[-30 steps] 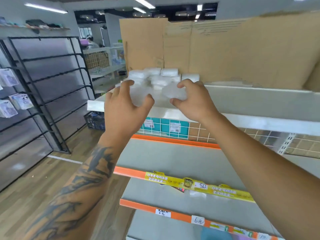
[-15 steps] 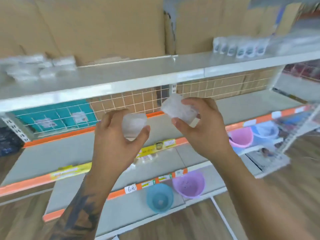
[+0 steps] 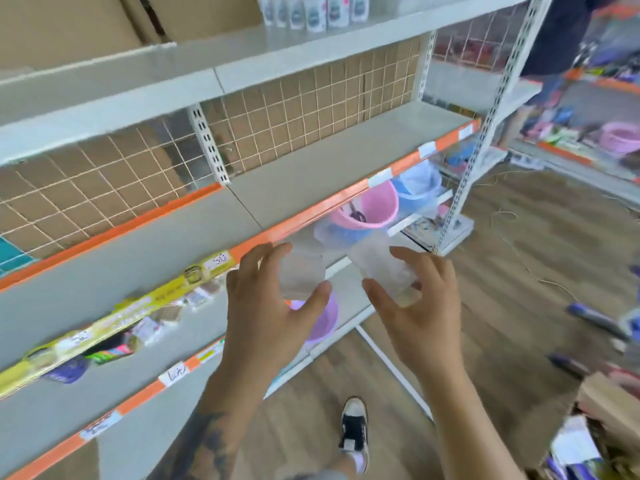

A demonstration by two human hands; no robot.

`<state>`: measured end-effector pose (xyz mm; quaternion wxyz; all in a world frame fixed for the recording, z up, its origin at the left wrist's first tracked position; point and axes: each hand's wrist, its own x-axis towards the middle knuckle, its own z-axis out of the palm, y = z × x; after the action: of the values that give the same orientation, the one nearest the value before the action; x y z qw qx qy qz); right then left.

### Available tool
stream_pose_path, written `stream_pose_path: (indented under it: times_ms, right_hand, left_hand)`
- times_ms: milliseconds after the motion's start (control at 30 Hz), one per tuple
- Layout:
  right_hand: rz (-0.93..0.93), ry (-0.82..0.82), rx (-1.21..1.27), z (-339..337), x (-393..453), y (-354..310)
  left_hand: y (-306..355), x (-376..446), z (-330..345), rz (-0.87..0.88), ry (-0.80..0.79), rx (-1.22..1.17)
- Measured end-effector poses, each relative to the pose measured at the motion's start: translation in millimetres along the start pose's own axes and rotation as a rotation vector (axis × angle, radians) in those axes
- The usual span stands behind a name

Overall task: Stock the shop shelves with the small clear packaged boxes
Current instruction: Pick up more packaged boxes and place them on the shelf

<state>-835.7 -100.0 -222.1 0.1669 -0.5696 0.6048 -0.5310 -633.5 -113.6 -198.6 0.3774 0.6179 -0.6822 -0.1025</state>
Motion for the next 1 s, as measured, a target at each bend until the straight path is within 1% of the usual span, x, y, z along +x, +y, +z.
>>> stream_pose_path:
  times_ms: [167,233,333,433,533,700,1000]
  right_hand:
    - [0.099,0.098,-0.048,-28.7,28.2,38.8]
    - [0.104,0.142,-0.081,-42.6,51.6,51.2]
    - [0.089,0.177,-0.150,-64.3,98.8,69.9]
    - [0.094,0.196,-0.188,-78.2,152.5,87.0]
    - [0.085,0.189,-0.186,-76.2,199.9,96.4]
    - [0.048,0.110,-0.165,-65.5,254.5,107.9]
    - [0.024,0.142,-0.125,-75.3,311.0,147.3]
  left_hand:
    - [32.0,40.7,59.6,0.104,-0.083,-0.061]
    - [47.5,66.0,85.7,0.130,-0.103,-0.074]
    - [71.1,105.1,117.9,0.137,-0.103,-0.069]
    - [87.6,140.7,140.6,0.094,-0.075,-0.067]
    - [94.7,171.9,159.4,0.064,-0.039,-0.084]
    - [105.2,215.7,185.9,0.015,-0.032,-0.118]
    - [122.7,264.1,225.2,-0.005,-0.045,-0.083]
